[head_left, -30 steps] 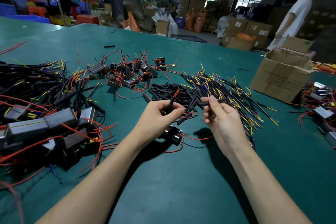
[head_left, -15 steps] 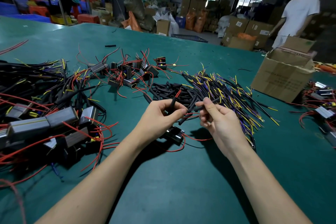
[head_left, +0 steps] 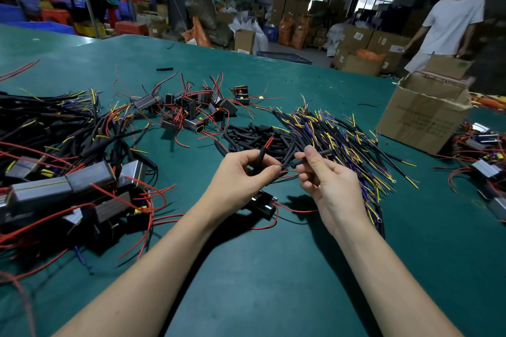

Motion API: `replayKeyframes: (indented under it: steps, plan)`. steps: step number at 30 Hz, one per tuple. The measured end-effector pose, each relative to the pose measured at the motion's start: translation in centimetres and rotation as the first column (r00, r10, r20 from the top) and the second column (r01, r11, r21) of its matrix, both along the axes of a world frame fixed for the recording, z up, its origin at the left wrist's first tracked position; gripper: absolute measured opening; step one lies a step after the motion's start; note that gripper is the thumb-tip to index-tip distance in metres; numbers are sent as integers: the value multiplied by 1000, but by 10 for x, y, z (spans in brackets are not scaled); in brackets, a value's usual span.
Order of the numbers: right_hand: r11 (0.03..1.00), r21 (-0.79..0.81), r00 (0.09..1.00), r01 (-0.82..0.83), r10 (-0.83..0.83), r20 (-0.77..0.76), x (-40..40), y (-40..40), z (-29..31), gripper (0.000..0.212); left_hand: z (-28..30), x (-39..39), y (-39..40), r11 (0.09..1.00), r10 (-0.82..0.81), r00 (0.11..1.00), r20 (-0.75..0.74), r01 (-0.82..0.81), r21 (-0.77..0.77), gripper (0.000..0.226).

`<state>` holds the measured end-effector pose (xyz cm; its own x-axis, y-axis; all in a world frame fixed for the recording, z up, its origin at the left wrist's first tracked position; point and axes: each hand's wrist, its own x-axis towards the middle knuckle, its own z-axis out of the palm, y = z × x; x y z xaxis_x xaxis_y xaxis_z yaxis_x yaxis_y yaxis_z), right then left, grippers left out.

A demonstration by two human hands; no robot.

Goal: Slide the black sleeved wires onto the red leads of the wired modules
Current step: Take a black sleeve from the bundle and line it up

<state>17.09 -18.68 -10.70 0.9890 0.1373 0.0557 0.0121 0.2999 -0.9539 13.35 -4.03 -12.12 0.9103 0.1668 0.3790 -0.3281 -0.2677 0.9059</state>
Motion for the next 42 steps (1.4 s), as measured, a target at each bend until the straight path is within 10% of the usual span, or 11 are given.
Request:
replayKeyframes:
  steps: [20,42]
  plan:
    - [963,-236,976,128,-80,200,-3,11,-9,26,3,0,7,995,-36,999,-31,33,-91,16]
    - [775,-624,900,101,196,389,-10,16,-14,14,-1,-2,-4,973,-82,997,-7,79,-215,12]
